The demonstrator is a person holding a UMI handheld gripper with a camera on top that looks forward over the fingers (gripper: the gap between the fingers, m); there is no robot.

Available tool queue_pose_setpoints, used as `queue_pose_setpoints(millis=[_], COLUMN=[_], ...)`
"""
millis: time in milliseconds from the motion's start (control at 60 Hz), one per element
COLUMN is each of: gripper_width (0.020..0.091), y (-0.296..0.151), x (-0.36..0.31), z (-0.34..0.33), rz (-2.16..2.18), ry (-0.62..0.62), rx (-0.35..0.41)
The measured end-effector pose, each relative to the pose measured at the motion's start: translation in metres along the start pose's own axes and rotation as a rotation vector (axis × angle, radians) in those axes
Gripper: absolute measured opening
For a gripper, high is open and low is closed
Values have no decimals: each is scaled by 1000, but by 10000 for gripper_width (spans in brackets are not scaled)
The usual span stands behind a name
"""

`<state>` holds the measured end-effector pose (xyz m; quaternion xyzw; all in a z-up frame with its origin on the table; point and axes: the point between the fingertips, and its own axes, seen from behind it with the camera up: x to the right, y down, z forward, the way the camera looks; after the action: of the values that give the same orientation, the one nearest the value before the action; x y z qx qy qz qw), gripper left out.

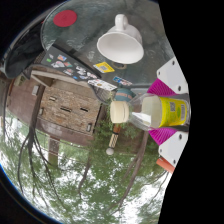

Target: Pour water

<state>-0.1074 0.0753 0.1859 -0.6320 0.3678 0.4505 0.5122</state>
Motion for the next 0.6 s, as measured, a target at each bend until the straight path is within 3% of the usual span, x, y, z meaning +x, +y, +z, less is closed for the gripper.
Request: queue_pose_setpoints(millis=[67,117,133,150,183,250,300,433,500,567,600], gripper_width=[374,374,373,372,371,371,371,371,371,371,371], y=[-4,-19,-18,-30,-28,-38,-29,-53,-56,-55,-55], x=[1,15,9,17,7,16,15,5,8,3,3], z=[6,-4,-1,-1,1,-24,-6,-7,-8,-7,-18], rz=[370,673,739,834,912,992,983,1118,1137,1135,1107], ry=[-18,-100,-101,-134,-153,-182,-138,-233,-216,-219,-257], rx=[2,-28,11,-6,38,8,39,80,87,71,12])
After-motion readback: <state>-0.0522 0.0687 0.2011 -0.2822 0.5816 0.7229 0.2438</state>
